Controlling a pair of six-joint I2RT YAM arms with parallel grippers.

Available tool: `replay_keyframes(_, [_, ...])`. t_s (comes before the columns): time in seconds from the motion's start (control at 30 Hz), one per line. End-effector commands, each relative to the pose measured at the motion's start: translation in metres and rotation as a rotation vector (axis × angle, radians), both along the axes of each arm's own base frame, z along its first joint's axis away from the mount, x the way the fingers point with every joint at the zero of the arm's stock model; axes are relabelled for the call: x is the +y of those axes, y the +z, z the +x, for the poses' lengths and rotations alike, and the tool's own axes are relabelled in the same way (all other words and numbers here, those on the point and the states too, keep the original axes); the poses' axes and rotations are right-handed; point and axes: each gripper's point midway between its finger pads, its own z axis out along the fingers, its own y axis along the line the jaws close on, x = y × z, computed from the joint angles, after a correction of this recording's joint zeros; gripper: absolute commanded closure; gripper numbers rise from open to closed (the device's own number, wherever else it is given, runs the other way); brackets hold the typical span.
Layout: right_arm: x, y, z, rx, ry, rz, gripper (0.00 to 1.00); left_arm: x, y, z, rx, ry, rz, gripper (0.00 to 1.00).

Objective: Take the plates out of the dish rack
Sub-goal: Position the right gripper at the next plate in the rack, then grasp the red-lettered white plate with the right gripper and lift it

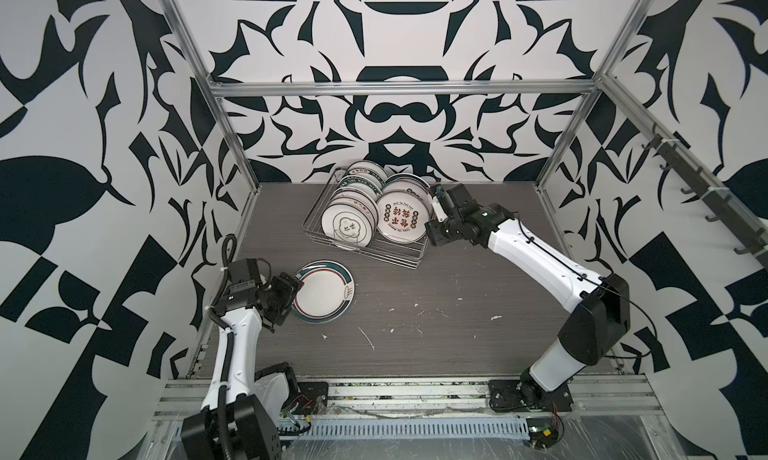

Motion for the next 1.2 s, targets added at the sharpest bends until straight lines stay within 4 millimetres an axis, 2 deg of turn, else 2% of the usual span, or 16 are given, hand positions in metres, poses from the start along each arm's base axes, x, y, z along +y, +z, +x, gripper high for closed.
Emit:
replay_keyframes(0.0, [0.011, 0.035, 0.027, -0.095, 0.05, 0.065, 0.33, -0.005, 0.036, 0.009, -0.091, -0.036, -0.004, 0.18])
replay_keyframes(0.23, [0.032, 0.035, 0.061, -0.104, 0.163, 0.116, 0.34, -0.003, 0.096, 0.037, -0.279, -0.095, 0.041, 0.16])
replay_keyframes(0.33, [0.042, 0.031, 0.073, -0.099, 0.211, 0.128, 0.34, -0.005, 0.116, 0.044, -0.359, -0.112, 0.055, 0.07])
replay_keyframes(0.37, [0.044, 0.028, 0.078, -0.095, 0.216, 0.126, 0.35, -0.004, 0.121, 0.046, -0.377, -0.111, 0.063, 0.0])
replay_keyframes(0.47, [0.048, 0.024, 0.089, -0.096, 0.231, 0.123, 0.35, -0.004, 0.132, 0.047, -0.419, -0.123, 0.077, 0.01])
replay_keyframes(0.67, [0.052, 0.014, 0.102, -0.09, 0.272, 0.087, 0.36, -0.007, 0.137, 0.043, -0.445, -0.136, 0.085, 0.01])
replay_keyframes(1.0, [0.058, -0.007, 0.113, -0.069, 0.347, 0.065, 0.4, -0.007, 0.137, 0.038, -0.479, -0.12, 0.093, 0.01])
replay_keyframes(1.17, [0.058, -0.018, 0.119, -0.057, 0.372, 0.053, 0.43, 0.0, 0.13, 0.037, -0.45, -0.084, 0.119, 0.01])
